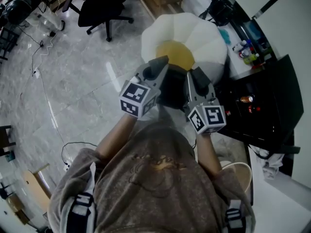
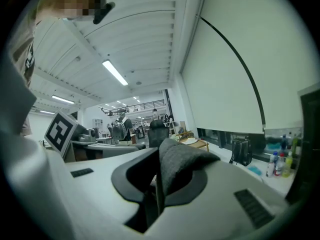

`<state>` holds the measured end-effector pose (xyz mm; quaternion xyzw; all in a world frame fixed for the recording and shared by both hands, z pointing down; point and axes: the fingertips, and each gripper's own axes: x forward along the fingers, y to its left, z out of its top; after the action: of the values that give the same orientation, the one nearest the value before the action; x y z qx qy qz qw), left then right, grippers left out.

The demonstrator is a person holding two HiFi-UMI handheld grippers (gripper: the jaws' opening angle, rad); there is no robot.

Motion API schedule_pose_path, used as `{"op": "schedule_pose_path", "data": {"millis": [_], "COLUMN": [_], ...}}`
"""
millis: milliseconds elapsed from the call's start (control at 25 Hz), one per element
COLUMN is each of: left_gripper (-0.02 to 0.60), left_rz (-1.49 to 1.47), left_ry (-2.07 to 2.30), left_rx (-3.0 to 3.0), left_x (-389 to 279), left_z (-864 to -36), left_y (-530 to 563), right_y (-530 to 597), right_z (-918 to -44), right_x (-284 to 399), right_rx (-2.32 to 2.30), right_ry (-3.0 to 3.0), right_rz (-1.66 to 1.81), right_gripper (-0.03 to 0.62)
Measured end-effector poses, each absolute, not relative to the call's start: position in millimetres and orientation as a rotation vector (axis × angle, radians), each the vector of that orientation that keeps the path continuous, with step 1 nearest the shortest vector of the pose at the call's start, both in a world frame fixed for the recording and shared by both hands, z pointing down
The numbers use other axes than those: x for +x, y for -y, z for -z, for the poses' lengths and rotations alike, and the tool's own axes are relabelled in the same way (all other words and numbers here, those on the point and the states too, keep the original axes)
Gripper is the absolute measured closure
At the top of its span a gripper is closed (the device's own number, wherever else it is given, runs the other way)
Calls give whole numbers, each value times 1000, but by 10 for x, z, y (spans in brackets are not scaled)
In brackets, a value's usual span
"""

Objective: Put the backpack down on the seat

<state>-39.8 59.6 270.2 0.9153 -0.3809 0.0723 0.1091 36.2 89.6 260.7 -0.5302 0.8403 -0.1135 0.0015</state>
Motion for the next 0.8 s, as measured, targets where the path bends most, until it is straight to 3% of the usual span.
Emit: {"op": "schedule_pose_path", "data": {"millis": [800], "left_gripper": [549], "left_rz": [-257], "left_ry": [981], "left_rx": [2690], "left_x": [-227], "left_z": [-3098], "left_y": [1079], "right_y": [738], "right_z": [-2999], "right_x": [521], "right_rx": [-1780], "right_ry": [-2511], "right_rz": [452], "right_gripper": [563]}}
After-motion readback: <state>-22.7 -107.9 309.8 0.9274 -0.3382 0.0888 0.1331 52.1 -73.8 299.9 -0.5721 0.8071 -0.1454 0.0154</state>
